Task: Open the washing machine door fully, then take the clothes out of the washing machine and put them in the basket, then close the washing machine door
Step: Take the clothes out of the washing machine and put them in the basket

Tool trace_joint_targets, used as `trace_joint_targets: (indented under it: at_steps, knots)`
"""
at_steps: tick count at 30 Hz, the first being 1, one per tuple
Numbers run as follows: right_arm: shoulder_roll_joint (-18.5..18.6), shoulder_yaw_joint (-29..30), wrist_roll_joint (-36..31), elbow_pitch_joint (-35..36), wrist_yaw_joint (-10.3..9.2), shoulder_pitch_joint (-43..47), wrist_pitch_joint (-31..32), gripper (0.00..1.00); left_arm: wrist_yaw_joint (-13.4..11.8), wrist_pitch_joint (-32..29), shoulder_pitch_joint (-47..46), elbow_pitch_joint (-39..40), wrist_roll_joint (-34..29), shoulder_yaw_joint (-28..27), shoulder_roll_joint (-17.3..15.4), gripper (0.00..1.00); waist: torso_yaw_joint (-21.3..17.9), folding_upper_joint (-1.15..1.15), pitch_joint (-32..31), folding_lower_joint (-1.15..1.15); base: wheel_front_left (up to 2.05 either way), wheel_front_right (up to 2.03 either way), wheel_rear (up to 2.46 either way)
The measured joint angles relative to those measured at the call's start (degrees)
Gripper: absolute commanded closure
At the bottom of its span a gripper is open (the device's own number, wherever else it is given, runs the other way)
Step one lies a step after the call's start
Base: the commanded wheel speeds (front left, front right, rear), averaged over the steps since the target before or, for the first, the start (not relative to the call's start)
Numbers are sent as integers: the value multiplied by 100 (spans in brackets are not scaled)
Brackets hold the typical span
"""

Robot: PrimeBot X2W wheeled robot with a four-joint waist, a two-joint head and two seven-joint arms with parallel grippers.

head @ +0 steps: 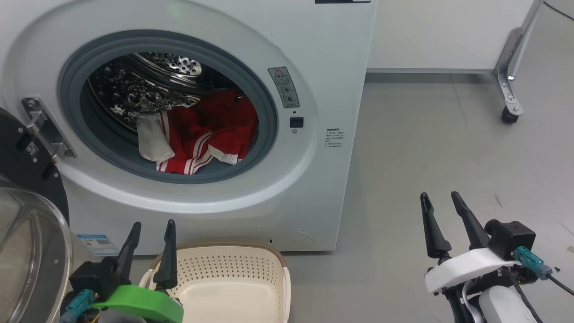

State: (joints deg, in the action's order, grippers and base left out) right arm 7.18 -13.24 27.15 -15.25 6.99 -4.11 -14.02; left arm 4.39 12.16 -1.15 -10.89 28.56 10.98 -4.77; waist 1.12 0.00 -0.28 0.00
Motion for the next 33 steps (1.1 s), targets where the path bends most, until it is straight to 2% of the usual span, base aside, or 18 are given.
trace_joint_targets:
  at_steps: [33]
  knots:
    - [-8, 15, 0, 1, 0, 0, 0, 0, -13, 0, 0, 5, -2, -1, -10, 0, -8, 0, 62, 0, 0, 0, 0]
